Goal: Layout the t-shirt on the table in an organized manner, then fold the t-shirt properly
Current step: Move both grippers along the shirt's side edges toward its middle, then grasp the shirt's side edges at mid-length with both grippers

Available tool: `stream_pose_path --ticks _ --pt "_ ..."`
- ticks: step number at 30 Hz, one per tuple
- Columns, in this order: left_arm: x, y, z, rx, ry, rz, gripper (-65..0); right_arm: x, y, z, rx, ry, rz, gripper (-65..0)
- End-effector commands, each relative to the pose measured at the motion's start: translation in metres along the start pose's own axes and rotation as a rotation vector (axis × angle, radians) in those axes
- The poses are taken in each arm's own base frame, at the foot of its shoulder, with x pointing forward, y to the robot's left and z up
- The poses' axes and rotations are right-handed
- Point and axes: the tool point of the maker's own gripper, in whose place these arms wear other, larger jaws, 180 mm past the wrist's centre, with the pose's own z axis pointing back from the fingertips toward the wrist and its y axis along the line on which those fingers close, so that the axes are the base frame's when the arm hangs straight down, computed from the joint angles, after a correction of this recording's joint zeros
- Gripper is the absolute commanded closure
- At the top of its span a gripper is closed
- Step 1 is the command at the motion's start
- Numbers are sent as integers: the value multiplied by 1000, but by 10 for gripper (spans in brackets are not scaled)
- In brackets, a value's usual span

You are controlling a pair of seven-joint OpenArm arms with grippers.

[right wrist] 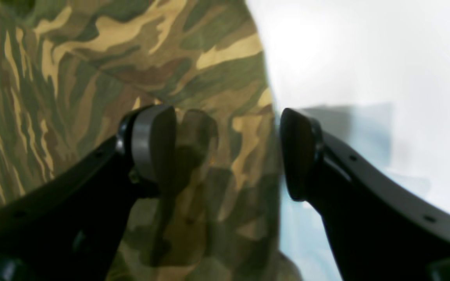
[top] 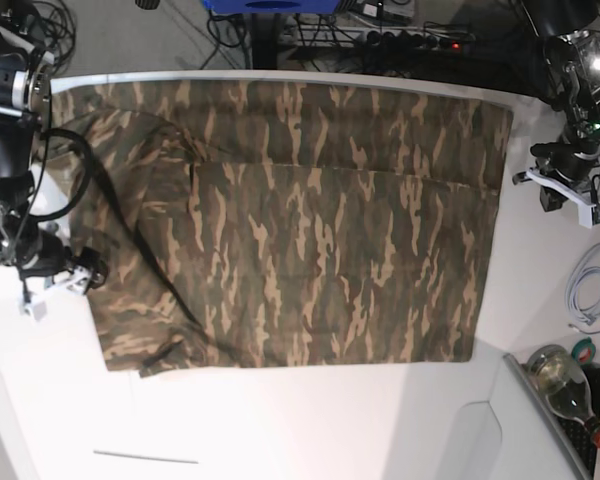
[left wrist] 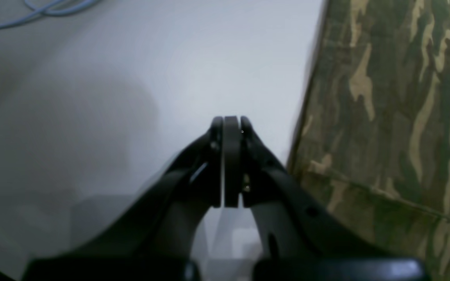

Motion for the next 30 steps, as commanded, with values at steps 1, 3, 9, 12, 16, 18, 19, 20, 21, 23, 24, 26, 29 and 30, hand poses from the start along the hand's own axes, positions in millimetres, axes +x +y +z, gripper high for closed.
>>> stream_pose_path --ticks 1,3,9,12,16,18,19,20,21,23,24,26,29,30 --pt "18 7 2 8 -52 -14 0 26 2 5 9 -55 5 -383" --pt "18 7 2 8 -52 -14 0 23 -1 1 4 -64 -14 -380" --pt "18 7 2 8 -51 -14 0 22 -4 -4 1 -61 -44 -41" --pt "18 6 2 10 -47 -24 0 26 -3 -3 4 -71 -51 -8" --pt "20 7 -4 48 -20 -127 0 39 2 3 14 -102 -25 -2" --pt "28 4 -11 60 -25 -153 0 39 6 12 18 -106 22 -2" --pt "30 3 -16 63 -21 -154 0 43 13 19 26 -123 54 -2" --pt "36 3 -23 66 -23 -148 0 41 26 24 46 -136 85 -2" --pt "39 2 -31 68 -18 -140 0 41 35 29 58 -148 111 -2" --pt "47 -2 -50 60 -5 -104 0 37 48 41 70 -165 154 -2" --pt "49 -5 -58 54 5 -86 0 37 51 46 72 -170 173 -2" --pt "57 -13 -72 35 12 -47 -153 34 64 52 92 -181 194 -2" --pt "68 -22 -84 10 9 -1 -367 29 72 58 102 -179 220 -2" --pt "72 -26 -89 2 9 13 -425 29 74 59 103 -179 228 -2"
